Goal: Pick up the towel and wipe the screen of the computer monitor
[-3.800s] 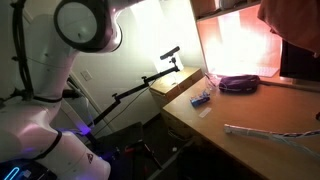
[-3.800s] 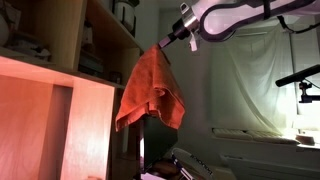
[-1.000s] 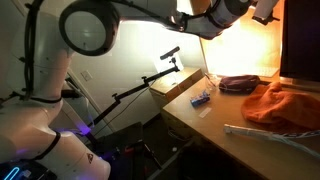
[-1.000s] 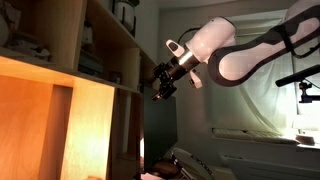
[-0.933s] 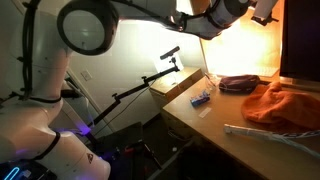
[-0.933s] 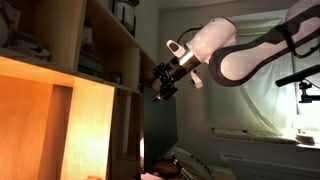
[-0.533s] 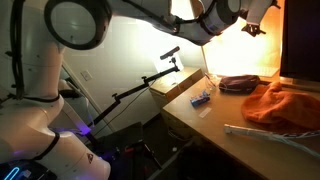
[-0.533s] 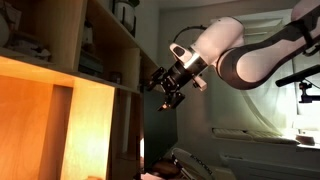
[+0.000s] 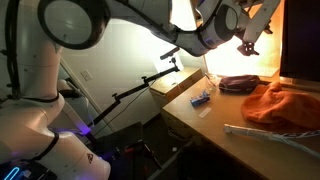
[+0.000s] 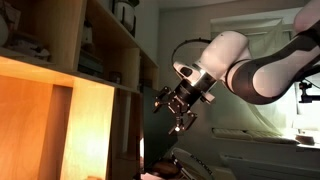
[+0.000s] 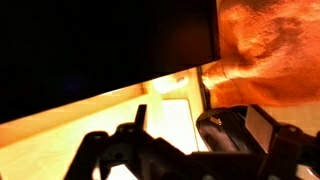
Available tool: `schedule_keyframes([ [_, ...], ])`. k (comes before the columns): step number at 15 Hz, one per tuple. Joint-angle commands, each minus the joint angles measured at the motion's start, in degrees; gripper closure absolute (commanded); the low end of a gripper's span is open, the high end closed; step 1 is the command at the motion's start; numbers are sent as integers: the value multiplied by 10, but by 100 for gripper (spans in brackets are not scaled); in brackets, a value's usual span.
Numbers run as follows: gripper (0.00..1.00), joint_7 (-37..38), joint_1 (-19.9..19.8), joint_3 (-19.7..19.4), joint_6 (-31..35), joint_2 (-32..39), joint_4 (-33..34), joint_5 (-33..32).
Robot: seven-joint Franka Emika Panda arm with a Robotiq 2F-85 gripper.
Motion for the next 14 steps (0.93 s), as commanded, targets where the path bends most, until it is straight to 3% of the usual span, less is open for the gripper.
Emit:
schedule_keyframes([
  [1, 0, -33, 28, -23, -35, 31, 35, 35],
  [8, 0, -59, 71, -36, -129, 147, 170, 128],
  [14, 0, -53, 77, -66, -140, 190, 192, 150],
])
